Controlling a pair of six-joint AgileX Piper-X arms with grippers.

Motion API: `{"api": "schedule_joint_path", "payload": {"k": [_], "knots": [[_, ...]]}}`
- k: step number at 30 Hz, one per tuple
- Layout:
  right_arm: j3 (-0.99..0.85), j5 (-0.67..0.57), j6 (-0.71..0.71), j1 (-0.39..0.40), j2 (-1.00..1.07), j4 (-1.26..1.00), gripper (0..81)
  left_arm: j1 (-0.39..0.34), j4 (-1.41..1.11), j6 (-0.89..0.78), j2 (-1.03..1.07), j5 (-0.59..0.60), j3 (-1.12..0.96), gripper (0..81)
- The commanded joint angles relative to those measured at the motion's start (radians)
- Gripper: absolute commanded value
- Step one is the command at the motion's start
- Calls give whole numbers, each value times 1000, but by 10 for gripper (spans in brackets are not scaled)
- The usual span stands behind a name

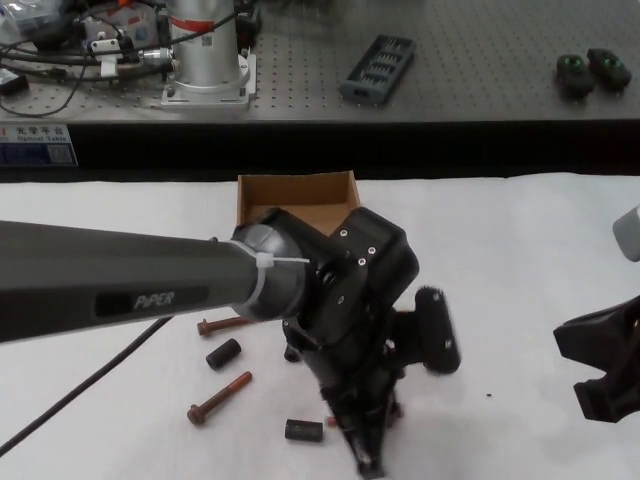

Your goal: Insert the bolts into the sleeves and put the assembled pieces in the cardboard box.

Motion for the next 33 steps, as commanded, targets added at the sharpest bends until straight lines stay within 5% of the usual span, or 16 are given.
{"api": "schedule_joint_path", "payload": {"k": [1,9,23,33], "knots": [[-10,-7,-19,-4,-3,-29,40,-4,-52,-101,-70,80,-6,6],[-10,-188,-121,2,119,-58,40,20,-254,-299,-341,93,29,6],[-97,-244,-236,167,433,-294,40,344,-833,-648,-817,114,749,6],[-264,-184,-328,218,741,-249,46,510,-1100,-965,-1092,130,1021,6]]}}
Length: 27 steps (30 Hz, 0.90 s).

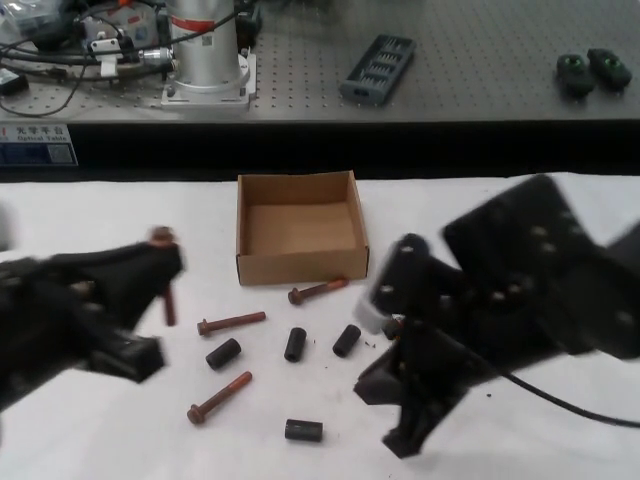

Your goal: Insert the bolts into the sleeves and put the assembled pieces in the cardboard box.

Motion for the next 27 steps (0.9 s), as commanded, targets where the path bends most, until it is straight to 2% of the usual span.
{"api": "schedule_joint_path", "payload": {"k": [1,3,10,12,15,17,27], "knots": [[-139,13,-65,19,114,62,46,69,-55,-127,-99,36,62,6],[-186,26,-110,27,150,72,46,98,-55,-161,-137,64,75,6],[-329,207,-275,76,239,238,61,171,-46,-167,-190,85,82,6],[-334,248,-305,92,252,266,125,187,-46,-169,-190,85,82,6],[-333,295,-309,119,268,272,295,206,-46,-169,-190,107,82,6],[-333,328,-309,135,274,272,353,214,-46,-169,-190,126,82,6],[-337,336,-379,203,295,248,347,214,-46,-169,-190,132,82,6]]}}
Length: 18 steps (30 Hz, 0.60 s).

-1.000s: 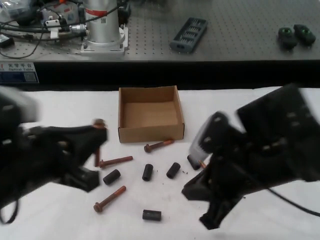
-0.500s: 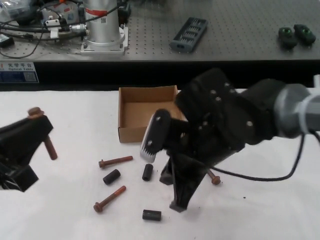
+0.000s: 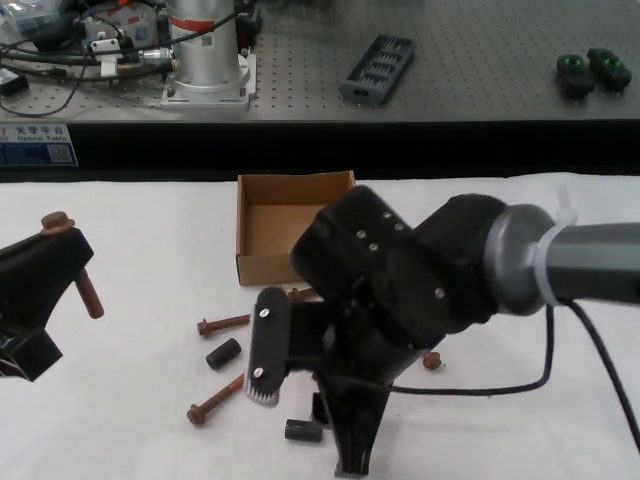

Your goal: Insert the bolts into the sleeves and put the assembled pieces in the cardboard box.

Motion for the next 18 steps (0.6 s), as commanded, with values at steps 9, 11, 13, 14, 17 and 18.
{"api": "schedule_joint_path", "payload": {"k": [9,11,13,14,17,18], "knots": [[-11,1,-2,15,88,2,346,5,-19,-8,-8,32,-3,6],[-16,1,2,16,100,-2,346,5,-19,-8,-8,32,-3,6],[-28,1,8,19,114,-2,346,5,-19,-8,-8,32,-3,6],[-38,1,18,19,120,-2,346,5,-19,-8,-8,32,-3,6],[-73,-6,24,23,143,0,343,5,-19,-8,-8,32,-3,6],[-86,-6,24,24,151,0,328,5,-19,-8,-8,32,-3,6]]}}
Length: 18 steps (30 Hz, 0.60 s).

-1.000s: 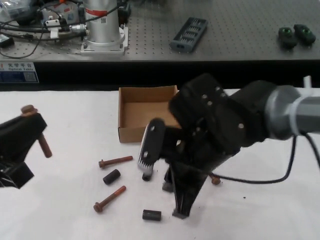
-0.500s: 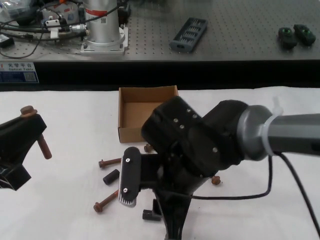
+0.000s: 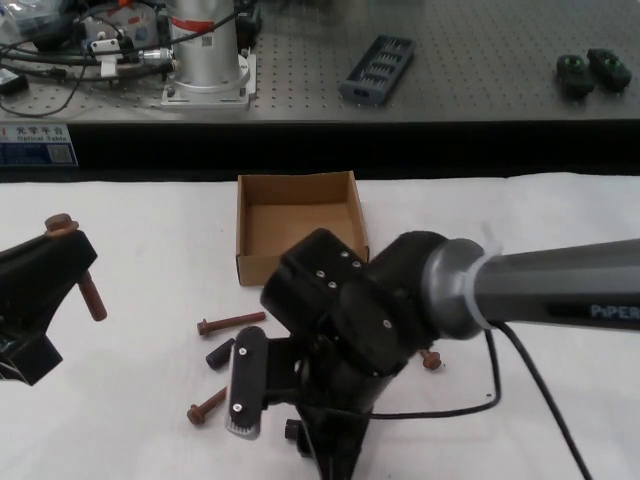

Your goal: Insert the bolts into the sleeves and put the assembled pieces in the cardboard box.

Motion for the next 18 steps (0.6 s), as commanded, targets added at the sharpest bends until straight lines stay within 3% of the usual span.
{"api": "schedule_joint_path", "payload": {"k": [1,10,14,18], "knots": [[-40,-12,5,5,29,-7,305,5,-19,-8,-8,10,-3,6],[-58,-18,55,3,44,25,158,5,-19,-8,-49,17,-3,6],[-58,-21,55,3,44,47,172,5,-13,-8,-50,25,-3,6],[-58,-21,58,3,44,70,252,5,-13,-8,-50,27,-3,6]]}}
